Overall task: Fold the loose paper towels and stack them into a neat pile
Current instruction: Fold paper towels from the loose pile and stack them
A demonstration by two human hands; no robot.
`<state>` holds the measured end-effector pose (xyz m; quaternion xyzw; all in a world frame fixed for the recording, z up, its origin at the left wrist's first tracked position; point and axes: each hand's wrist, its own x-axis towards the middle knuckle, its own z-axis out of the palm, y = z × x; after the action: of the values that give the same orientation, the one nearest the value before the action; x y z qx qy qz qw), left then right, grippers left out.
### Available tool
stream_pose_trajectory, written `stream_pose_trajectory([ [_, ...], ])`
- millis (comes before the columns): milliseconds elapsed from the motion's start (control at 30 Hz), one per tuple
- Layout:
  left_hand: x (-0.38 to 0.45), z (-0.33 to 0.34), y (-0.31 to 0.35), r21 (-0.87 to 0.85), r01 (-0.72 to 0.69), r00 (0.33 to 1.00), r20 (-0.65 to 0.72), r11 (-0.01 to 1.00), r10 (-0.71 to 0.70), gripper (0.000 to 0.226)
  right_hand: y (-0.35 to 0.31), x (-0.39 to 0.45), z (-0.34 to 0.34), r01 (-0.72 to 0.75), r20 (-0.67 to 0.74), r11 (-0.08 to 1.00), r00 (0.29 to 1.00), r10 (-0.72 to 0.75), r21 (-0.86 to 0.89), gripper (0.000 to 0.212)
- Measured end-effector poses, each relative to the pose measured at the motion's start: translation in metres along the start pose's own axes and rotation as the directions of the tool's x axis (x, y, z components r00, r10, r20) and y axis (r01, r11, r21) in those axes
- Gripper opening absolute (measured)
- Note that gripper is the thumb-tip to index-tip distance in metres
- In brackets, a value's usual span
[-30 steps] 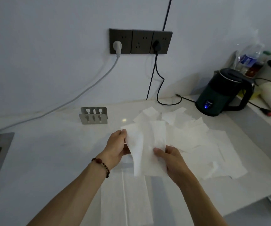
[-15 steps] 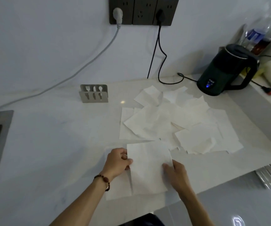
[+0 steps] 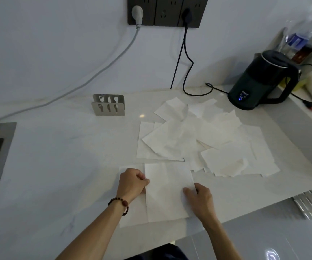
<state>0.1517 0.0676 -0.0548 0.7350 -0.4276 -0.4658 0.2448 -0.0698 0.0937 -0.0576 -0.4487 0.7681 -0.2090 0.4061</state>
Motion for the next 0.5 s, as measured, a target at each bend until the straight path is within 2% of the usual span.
stream_pose_trajectory([
  [267, -0.0003, 0.0033, -0.0035, -0.006, -0.015, 0.999, -0.032, 1.0, 0.014, 0.013, 0.0028, 0.0031, 0.004, 0.034, -0.039, 0.999, 0.999, -0.035, -0.039, 0.035],
  [367, -0.0003, 0.0037, -0.0035, -0.005, -0.025, 0.998, -0.052, 1.0, 0.024, 0.023, 0.0029, 0.0056, 0.0055, -0.002, -0.06, 1.0, 0.998, 0.001, -0.019, 0.033],
  [433, -0.0012, 0.0029, -0.0034, 0.013, -0.021, 0.998, -0.054, 1.0, 0.022, 0.029, 0.0032, 0.0044, 0.0069, 0.0, -0.083, 1.0, 0.997, -0.002, -0.023, 0.028],
  [500, -0.0014, 0.0027, -0.0034, 0.036, -0.026, 0.998, -0.052, 0.999, 0.028, 0.032, 0.0007, -0.0008, 0.0091, 0.007, -0.138, 0.993, 0.99, -0.023, -0.114, 0.017],
])
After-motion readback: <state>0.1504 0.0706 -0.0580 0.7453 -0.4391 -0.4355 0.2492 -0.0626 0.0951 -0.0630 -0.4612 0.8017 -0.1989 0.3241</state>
